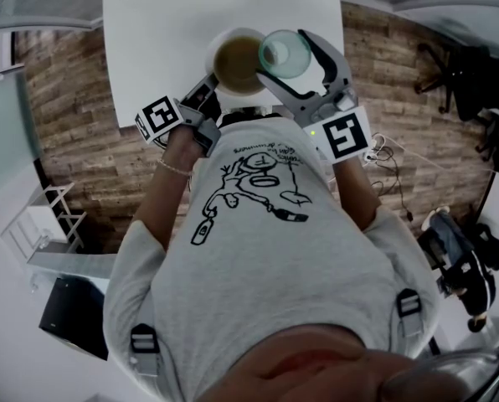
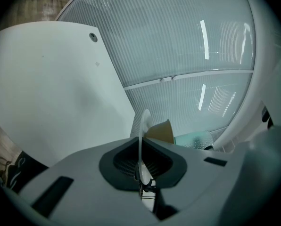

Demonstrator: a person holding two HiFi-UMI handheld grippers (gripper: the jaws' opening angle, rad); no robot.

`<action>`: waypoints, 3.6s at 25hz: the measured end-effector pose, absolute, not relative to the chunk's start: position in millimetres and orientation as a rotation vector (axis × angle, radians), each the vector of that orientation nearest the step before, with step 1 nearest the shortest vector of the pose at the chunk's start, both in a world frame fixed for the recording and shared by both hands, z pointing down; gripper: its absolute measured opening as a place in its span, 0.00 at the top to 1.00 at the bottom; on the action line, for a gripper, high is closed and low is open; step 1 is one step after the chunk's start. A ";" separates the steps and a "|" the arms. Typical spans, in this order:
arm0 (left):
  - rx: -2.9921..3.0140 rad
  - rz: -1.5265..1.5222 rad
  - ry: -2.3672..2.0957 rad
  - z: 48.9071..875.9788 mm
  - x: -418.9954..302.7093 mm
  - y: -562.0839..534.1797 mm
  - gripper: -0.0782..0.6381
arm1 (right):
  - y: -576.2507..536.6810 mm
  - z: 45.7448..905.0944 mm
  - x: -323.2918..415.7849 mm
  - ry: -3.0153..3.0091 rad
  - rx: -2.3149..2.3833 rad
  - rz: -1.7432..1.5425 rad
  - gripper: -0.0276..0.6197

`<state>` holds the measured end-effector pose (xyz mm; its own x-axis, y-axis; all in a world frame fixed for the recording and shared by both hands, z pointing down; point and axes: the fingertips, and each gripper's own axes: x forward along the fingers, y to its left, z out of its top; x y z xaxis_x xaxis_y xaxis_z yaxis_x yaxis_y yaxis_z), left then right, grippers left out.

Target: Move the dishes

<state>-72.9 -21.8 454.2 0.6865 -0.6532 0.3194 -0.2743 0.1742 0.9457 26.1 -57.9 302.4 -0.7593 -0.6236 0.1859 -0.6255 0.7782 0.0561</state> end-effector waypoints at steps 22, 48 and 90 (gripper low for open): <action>1.401 -0.330 -0.845 455.8 -78.0 -23.2 0.88 | -78.6 319.3 73.8 -2.677 1.126 0.019 0.37; 1.400 -0.322 -0.846 457.8 -78.3 -23.9 0.88 | -80.4 418.4 97.7 -2.577 1.160 0.065 0.37; 1.366 -0.329 -0.877 465.7 -84.4 -21.4 0.88 | -70.4 575.0 109.1 -2.492 1.105 0.269 0.37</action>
<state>-84.4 -21.4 465.7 0.6530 -0.6717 0.3498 -0.2759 0.2191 0.9359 109.1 -70.4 575.0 -0.6077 -0.6663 0.4321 -0.7432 0.6689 -0.0138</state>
